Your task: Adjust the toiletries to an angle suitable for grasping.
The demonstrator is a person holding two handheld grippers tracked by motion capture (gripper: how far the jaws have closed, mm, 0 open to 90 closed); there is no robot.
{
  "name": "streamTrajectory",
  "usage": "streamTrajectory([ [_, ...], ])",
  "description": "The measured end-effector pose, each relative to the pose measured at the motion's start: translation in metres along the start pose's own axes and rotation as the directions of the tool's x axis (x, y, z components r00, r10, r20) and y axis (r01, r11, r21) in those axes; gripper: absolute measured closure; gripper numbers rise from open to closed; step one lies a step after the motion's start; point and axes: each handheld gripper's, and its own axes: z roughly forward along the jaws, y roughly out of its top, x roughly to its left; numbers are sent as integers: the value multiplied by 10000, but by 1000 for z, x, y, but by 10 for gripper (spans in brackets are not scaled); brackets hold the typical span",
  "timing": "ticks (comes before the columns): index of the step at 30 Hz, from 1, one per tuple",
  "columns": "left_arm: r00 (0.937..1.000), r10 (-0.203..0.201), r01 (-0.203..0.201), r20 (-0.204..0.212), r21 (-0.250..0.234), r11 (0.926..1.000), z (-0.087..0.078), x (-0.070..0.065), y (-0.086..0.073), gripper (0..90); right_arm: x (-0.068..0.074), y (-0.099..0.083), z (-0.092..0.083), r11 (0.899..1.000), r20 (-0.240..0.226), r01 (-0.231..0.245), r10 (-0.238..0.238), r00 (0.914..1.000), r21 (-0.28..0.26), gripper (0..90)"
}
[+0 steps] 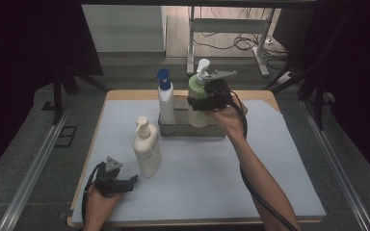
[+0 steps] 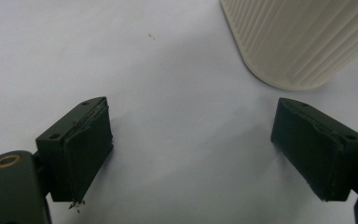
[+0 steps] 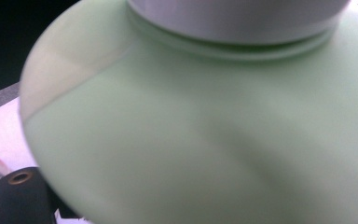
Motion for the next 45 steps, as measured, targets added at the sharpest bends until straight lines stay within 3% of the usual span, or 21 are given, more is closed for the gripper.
streamTrajectory([
  [13, 10000, 29, -29, 6, 29, 10000, 0, 0, 0, 123, -8, 2, 16, 9998, 245, -171, 170, 9996, 57, 125],
  [24, 10000, 28, -28, 6, 29, 10000, 0, 0, 0, 123, -9, -5, 27, 9996, 260, -296, 296, 9992, 12, 125],
  [45, 10000, 35, -35, 8, 27, 10000, 0, 0, 0, 123, -15, -27, 50, 9979, 303, -360, 344, 9989, 537, 125],
])
